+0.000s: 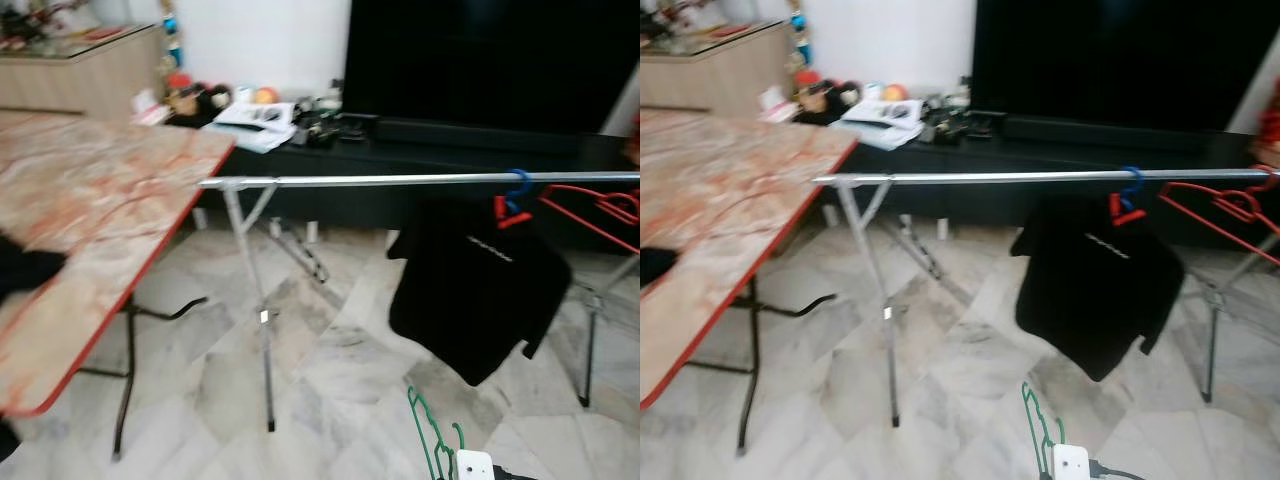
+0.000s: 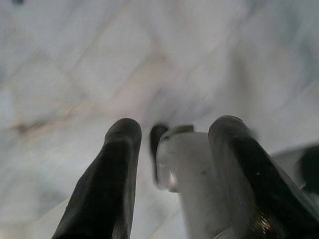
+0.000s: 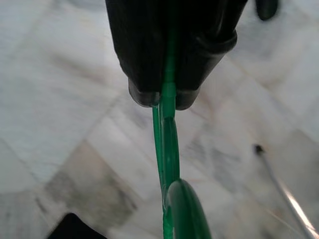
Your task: Hang hanger
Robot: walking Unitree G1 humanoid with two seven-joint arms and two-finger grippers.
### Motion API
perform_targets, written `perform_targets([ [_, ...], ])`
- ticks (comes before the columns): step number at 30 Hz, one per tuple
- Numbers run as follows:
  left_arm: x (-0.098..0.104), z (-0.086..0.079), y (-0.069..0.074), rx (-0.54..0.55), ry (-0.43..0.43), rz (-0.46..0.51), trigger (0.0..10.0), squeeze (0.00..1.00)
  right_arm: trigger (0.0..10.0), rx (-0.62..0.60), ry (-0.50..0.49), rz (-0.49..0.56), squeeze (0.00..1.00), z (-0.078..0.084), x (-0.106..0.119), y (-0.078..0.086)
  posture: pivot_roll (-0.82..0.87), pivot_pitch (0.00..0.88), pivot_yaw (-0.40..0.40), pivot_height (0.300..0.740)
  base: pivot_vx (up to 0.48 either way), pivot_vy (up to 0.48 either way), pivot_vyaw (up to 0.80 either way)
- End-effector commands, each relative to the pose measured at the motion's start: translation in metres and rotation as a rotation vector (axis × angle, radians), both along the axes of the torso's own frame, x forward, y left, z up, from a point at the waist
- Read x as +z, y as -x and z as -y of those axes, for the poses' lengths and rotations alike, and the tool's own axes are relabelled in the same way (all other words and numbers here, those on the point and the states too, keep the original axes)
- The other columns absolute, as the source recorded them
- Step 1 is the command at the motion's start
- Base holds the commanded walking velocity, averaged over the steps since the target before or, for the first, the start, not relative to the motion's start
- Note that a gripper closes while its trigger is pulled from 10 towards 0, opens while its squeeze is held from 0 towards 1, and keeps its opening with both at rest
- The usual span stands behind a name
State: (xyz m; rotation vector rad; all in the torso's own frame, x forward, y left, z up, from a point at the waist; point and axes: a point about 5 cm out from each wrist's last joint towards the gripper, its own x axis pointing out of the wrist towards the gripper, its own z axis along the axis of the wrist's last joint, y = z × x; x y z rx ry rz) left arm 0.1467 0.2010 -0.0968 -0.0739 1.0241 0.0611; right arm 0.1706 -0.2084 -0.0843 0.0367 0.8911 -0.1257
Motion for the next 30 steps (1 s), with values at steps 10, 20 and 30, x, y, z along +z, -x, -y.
perform_targets([
  [10,-0.004,-0.01,0.016,0.006,-0.025,-0.056,10.0,0.0,10.0,0.017,-0.023,0.046,0.0,-0.011,0.005,-0.012,-0.03,0.024,-0.026,0.74,0.327,0.0,0.0],
  [20,-0.004,-0.011,0.017,0.001,-0.024,-0.056,10.0,0.0,10.0,0.02,-0.028,0.099,0.0,-0.013,0.011,-0.024,-0.04,0.032,-0.023,0.74,0.328,0.0,0.0],
  [30,-0.004,-0.012,0.018,0.001,-0.026,-0.057,10.0,0.0,10.0,0.078,-0.035,0.241,0.0,-0.021,0.033,-0.06,-0.04,0.033,-0.022,0.74,0.329,0.0,0.0],
])
